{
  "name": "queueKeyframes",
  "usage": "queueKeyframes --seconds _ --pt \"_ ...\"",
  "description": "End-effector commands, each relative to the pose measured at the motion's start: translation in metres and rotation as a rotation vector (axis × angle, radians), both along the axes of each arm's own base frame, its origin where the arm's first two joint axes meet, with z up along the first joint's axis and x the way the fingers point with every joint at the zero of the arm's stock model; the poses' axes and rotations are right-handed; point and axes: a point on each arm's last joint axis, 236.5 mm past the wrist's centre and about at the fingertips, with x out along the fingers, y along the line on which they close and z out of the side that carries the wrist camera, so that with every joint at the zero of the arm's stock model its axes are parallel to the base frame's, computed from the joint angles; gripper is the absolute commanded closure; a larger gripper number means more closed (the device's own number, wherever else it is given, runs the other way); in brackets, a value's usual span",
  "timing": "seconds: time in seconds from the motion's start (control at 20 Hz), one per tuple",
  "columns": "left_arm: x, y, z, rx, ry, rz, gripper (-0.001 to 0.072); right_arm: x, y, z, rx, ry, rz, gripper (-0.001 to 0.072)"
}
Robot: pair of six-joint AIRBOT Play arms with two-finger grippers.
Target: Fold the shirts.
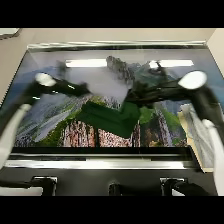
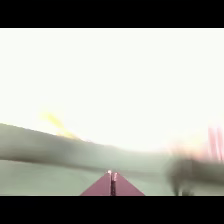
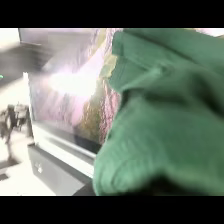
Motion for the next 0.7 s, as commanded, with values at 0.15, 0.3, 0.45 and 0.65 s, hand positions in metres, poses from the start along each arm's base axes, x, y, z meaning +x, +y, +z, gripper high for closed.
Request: queueKeyframes --seconds 0.15,0.3,0.45,0.65 --pt "-0.023 0.187 0.134 0.116 -0.268 0.326 0.0682 0.044 0.141 -0.086 0.244 0.105 0.023 0.0665" --pt "-0.044 0.196 0.165 0.140 -0.329 0.341 0.0682 0.051 0.175 -0.123 0.287 0.185 -0.017 0.0612" --pt "-0.048 0.188 0.173 0.139 -0.348 0.327 0.0682 0.056 0.185 -0.118 0.355 0.160 -0.019 0.0093" --pt "-0.049 0.188 0.161 0.147 -0.327 0.315 0.0681 0.082 0.116 -0.082 0.263 0.051 -0.032 0.0096"
